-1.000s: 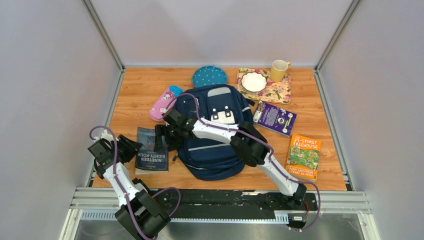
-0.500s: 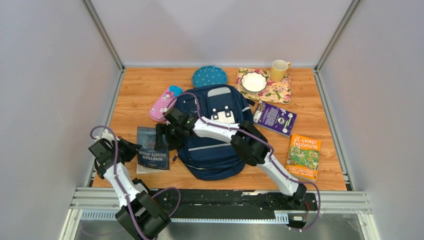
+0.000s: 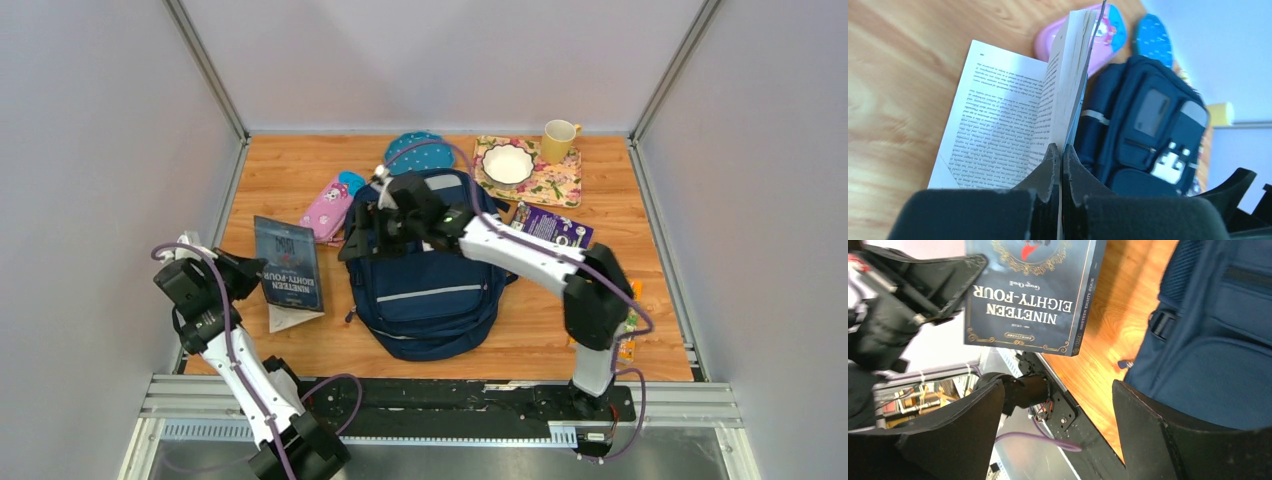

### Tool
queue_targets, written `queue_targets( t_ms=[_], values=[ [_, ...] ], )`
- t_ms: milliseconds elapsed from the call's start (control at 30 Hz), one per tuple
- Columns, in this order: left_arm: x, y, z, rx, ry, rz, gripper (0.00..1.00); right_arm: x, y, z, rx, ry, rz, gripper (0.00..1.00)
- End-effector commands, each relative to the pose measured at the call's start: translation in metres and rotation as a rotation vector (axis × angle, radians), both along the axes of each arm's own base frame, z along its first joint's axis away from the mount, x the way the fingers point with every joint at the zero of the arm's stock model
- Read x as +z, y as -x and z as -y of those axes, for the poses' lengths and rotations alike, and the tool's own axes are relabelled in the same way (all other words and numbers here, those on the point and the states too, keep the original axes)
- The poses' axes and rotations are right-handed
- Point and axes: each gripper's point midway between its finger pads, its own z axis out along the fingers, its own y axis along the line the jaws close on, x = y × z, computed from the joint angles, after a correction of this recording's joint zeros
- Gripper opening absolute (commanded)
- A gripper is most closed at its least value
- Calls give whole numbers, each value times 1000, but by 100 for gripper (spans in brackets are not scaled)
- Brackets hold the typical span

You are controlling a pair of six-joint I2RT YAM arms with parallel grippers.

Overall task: Pack the student bag
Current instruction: Pick up the book from the center of the board.

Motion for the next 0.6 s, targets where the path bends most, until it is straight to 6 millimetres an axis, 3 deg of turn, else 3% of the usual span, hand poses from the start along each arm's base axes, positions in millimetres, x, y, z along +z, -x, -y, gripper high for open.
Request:
queue_targets(
  t_ms=[0,33,100,133,167,200,267,300,467,567],
  values=[
    [56,-16,39,-199,116,226,0,49,-12,47,-77,-101,107,82],
    [60,-17,45,-220,165,244,0,34,-12,62,-98,-77,78,82],
    [76,-18,59,-305,211,319,0,49,-8,82,-119,-109,105,82],
    [81,-18,64,-332,229,343,0,37,-6,96,-141,-89,90,82],
    [89,-18,71,-397,199,414,0,38,-5,102,-154,-94,93,83],
    [96,-16,78,-412,274,426,0,50,-4,112,-172,-118,107,83],
    [107,-12,87,-474,250,532,0,39,2,123,-195,-114,79,83],
    [114,-8,93,-476,333,541,0,38,3,128,-206,-120,78,84],
    [114,-7,120,-556,362,568,0,51,15,133,-220,-231,74,85],
    [112,-9,141,-600,359,557,0,46,16,128,-217,-258,50,85]
  ],
)
